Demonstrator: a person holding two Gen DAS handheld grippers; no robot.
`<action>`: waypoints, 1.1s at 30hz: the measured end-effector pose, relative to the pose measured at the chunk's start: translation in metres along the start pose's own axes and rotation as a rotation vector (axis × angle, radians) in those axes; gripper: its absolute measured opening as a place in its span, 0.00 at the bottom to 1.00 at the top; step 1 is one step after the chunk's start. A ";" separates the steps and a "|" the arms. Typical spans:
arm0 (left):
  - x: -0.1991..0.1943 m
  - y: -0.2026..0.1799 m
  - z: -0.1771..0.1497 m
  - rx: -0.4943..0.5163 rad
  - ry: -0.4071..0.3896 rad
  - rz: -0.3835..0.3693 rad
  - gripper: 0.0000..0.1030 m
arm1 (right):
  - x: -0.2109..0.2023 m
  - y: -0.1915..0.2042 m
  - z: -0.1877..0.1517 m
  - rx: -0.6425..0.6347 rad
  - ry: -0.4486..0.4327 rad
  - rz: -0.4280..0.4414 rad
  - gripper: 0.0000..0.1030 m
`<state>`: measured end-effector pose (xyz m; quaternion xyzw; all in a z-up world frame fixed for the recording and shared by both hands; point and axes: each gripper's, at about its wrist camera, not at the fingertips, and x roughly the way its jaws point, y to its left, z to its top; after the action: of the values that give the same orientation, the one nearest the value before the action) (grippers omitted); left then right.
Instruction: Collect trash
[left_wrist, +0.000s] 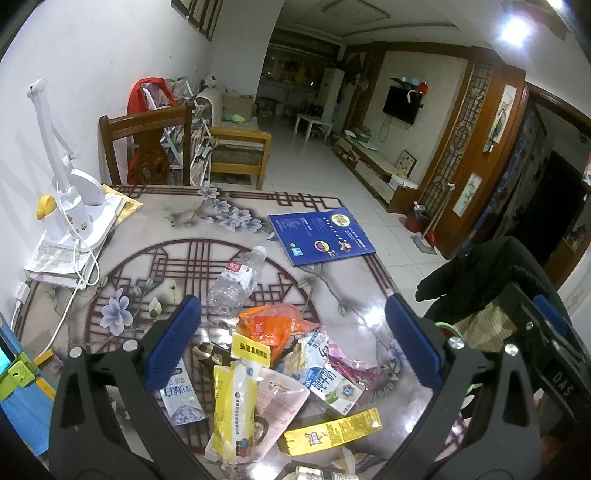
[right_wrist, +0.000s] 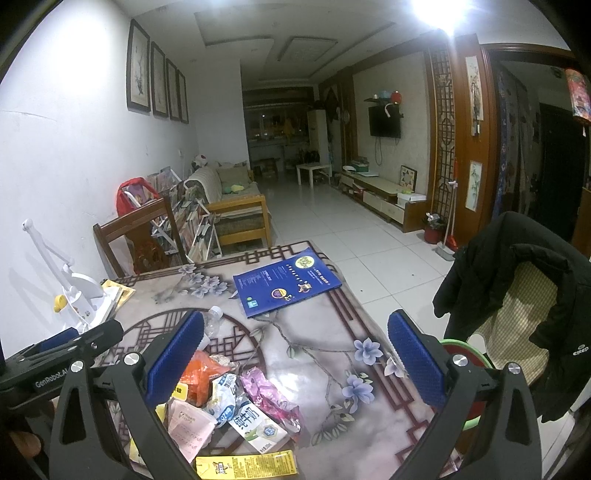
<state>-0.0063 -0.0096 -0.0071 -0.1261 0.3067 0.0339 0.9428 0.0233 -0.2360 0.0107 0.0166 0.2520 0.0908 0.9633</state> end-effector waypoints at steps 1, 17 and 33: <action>0.000 0.000 0.000 -0.001 -0.001 0.000 0.95 | 0.000 0.000 0.000 0.000 0.000 -0.001 0.93; 0.001 0.000 -0.002 -0.005 0.007 0.002 0.95 | 0.001 0.000 -0.005 -0.001 0.008 0.000 0.93; 0.056 0.128 -0.058 -0.190 0.223 0.255 0.95 | 0.025 0.020 -0.036 -0.097 0.164 0.087 0.93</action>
<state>-0.0126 0.0982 -0.1133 -0.1778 0.4182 0.1675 0.8749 0.0239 -0.2123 -0.0308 -0.0267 0.3243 0.1459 0.9343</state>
